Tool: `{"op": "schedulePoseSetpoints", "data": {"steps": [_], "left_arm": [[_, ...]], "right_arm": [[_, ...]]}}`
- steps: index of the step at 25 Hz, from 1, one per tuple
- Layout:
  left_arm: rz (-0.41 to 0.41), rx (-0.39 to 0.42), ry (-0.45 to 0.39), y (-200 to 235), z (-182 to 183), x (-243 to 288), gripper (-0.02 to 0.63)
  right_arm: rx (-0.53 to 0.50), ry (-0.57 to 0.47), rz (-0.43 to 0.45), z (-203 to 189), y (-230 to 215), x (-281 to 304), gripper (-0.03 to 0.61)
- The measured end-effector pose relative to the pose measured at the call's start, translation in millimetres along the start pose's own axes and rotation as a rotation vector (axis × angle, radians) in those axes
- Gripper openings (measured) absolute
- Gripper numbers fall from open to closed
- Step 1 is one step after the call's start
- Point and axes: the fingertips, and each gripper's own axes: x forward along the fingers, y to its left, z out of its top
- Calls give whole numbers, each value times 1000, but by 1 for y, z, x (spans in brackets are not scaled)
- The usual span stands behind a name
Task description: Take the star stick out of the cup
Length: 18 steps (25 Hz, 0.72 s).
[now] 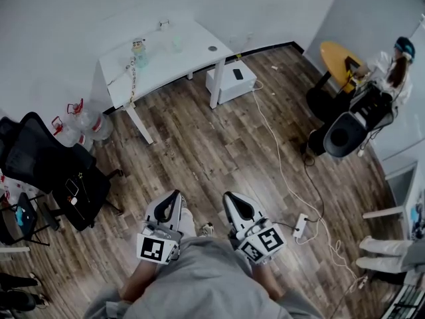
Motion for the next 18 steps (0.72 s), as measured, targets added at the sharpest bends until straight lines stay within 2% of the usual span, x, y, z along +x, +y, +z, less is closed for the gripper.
{"op": "schedulePoseSetpoints", "data": {"steps": [5, 18], "left_arm": [[-13, -15, 6, 13, -3, 12, 31], [-57, -26, 11, 81, 2, 81, 31]], "right_arm": [[-1, 11, -21, -1, -8, 19, 35], [-5, 42, -84, 10, -39, 104, 35]]}}
